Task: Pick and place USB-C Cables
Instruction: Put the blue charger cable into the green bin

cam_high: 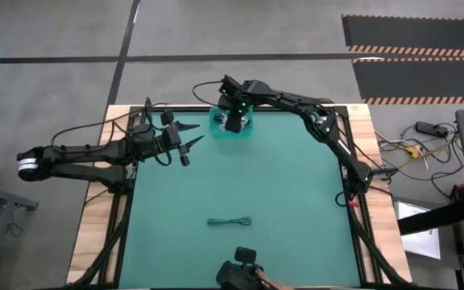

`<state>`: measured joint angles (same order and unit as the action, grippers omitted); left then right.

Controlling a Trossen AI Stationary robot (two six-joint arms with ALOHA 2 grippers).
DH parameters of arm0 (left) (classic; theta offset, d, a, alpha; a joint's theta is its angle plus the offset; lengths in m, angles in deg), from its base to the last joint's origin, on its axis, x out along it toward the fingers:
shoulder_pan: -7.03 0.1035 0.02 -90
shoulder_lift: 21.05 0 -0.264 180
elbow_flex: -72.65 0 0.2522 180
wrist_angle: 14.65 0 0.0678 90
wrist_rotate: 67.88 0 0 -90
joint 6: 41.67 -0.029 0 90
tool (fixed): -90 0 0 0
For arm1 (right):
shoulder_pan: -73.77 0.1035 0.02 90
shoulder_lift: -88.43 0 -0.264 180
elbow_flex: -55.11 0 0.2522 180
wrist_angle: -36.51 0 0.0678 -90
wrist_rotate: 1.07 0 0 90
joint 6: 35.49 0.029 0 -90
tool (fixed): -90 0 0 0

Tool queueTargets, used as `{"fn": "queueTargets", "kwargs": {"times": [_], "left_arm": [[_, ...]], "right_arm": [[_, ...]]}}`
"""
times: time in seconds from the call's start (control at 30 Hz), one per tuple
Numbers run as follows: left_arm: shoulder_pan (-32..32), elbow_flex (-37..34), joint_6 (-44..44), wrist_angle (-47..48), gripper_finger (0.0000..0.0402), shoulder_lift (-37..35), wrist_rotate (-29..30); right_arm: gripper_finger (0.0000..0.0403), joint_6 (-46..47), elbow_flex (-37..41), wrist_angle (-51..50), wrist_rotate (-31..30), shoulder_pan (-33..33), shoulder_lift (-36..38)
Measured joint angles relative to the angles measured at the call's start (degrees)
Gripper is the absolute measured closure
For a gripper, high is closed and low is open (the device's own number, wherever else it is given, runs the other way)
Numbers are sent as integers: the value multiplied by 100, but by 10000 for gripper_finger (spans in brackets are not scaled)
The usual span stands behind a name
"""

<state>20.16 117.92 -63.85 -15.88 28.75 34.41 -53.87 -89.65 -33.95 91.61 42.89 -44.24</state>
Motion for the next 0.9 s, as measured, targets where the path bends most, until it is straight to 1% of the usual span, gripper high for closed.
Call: {"fn": "queueTargets", "kwargs": {"times": [0.13,0.27,0.5,0.63,0.9], "left_arm": [[-2,0,98,30,242,0,0],[-6,0,298,64,242,0,0],[-20,0,559,66,242,0,-2],[-66,0,814,88,242,4,-6],[-311,0,1351,103,242,6,-381]], "right_arm": [[286,237,14,-360,19,84,246],[292,391,116,-498,36,307,450],[303,689,701,-467,71,883,957],[311,836,1456,-109,75,1266,1403],[327,1247,3669,1699,59,2052,2775]]}}
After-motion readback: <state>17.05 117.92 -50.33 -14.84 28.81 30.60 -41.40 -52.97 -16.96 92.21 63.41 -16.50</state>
